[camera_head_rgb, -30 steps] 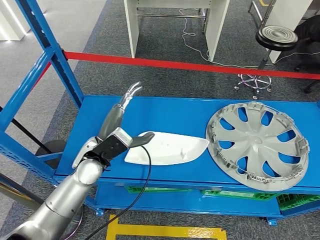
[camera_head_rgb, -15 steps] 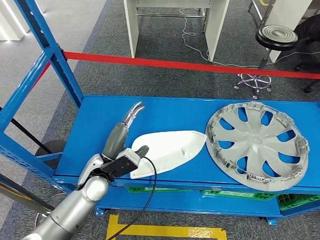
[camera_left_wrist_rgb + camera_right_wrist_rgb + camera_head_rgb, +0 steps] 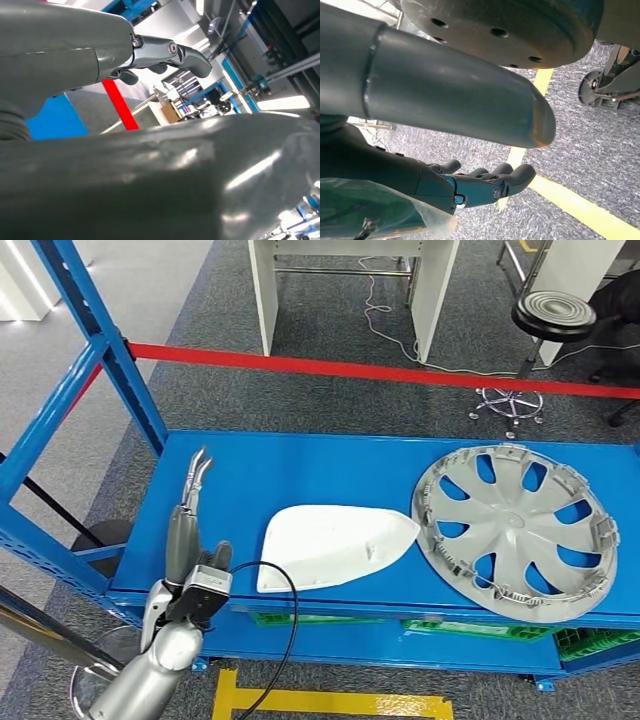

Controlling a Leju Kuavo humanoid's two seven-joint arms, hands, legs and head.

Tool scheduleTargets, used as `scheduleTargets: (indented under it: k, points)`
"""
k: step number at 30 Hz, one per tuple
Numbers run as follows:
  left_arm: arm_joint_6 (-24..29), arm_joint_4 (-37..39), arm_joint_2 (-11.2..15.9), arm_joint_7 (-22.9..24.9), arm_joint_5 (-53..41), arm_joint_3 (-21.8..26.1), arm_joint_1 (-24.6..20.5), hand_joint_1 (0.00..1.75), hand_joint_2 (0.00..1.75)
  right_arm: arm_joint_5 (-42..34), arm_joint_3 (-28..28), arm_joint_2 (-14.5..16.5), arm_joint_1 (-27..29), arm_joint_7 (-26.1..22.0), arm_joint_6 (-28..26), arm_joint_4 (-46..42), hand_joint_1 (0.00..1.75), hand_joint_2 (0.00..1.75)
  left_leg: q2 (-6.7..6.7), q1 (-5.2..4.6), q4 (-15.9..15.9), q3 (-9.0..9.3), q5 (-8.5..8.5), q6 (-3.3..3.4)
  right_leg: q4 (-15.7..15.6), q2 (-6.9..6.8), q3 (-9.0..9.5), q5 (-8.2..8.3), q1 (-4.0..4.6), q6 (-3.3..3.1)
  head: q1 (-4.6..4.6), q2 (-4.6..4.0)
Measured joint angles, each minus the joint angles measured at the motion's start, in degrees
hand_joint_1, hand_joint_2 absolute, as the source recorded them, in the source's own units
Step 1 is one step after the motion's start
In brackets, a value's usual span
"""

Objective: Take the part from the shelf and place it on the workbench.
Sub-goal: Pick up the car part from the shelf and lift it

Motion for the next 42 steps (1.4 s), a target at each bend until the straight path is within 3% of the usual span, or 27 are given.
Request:
scheduleTargets:
  k: [10,21,39,42]
  points:
    - [0.0,-1.1,-0.4,-0.5,1.5,0.8,1.1,0.0,0.0,-0.2,0.0,0.0,0.0,0.1,0.0,0.0,0.0,0.0,0.0,0.01,0.0,0.01,0.0,0.0,0.0,0.0,0.0,0.0,0.01,0.0,-0.01,0.0]
    - [-0.2,-3.9,-0.9,-5.1,4.3,1.0,5.0,0.0,0.0,-0.9,-0.1,0.0,0.0,0.3,0.2,0.0,0.0,0.0,0.0,0.0,0.0,0.0,-0.01,0.0,0.0,0.0,0.0,-0.01,0.0,0.0,0.0,0.0]
    - [-2.2,-7.4,-0.7,-6.9,4.2,-0.2,7.6,0.0,0.0,-1.7,-0.3,0.0,0.1,0.2,0.9,0.0,0.0,0.0,0.0,0.0,0.0,0.01,0.0,0.0,0.0,0.0,0.0,-0.01,0.0,0.0,-0.01,0.0]
    - [-2.3,-8.0,-0.3,-8.2,2.9,-1.8,9.7,0.0,0.0,-2.0,-0.5,0.0,0.1,0.0,0.9,0.0,0.0,0.0,0.0,0.0,0.0,0.01,-0.01,0.0,0.0,0.0,0.0,-0.01,0.01,0.0,0.0,0.0]
